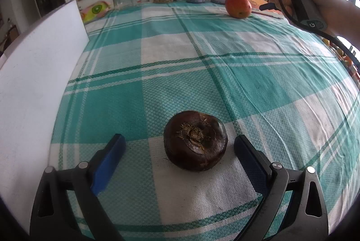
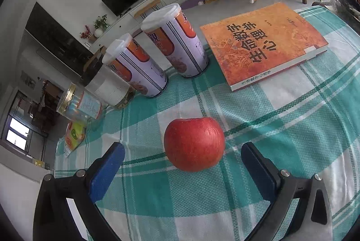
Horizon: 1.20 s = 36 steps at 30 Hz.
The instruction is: Organize fruits
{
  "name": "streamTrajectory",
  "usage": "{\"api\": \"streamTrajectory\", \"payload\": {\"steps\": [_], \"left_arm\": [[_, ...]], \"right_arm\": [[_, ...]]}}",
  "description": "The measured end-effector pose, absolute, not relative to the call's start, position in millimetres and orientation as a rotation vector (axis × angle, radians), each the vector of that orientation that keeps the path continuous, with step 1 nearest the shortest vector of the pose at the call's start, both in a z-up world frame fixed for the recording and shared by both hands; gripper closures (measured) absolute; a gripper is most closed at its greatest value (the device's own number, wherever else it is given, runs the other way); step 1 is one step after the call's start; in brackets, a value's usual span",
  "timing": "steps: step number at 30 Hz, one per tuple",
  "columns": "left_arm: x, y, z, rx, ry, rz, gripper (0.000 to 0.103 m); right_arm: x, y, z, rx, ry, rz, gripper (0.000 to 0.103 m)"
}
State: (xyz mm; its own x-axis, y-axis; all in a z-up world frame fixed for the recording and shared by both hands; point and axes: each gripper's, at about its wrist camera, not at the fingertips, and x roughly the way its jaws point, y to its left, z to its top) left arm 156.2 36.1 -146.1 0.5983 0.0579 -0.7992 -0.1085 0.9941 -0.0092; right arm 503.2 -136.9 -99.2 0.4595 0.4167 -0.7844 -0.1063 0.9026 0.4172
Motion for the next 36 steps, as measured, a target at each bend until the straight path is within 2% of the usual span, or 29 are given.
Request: {"api": "streamTrajectory", "payload": {"steps": [2,4,11,19,24,26,36], "left_arm": [[156.2,36.2,-146.1,-0.059,0.924,0.097,0.004],[156.3,36.4,-146.1,-0.058,0.924,0.097,0.004],[156.1,35.6,-146.1,-0.058,0.924,0.098,0.004],[155.9,35.3,-146.0,-0.058,0.924,0.098,0.004],[155.8,35.2,-146.1,-0.058,0.924,0.098,0.004],[155.8,35.3,-146.0,-0.058,0.924,0.098,0.004],[148.3,41.3,-139.7,-0.104,0.939,-0.006,0.008]], "right_arm": [[511.8,-125.7,-112.7,0.278,1.095,0.292,0.002],[516.5,-124.4,-124.0,0.275,1.140,0.284,0.034],[464.1,-152.9,-106.6,0.288,1.105,0.375,0.035],[307.7,-202.5,-85.7,0.195,1.080,0.446,0.035],[223.5,-212.2,-108.8,0.026,1.017,0.390,0.034],[205.8,-216.2,-125.6,0.035,1.019,0.382,0.034],[172.9,-223.8,-131.2,0.016,1.007,0.373,0.034]]}}
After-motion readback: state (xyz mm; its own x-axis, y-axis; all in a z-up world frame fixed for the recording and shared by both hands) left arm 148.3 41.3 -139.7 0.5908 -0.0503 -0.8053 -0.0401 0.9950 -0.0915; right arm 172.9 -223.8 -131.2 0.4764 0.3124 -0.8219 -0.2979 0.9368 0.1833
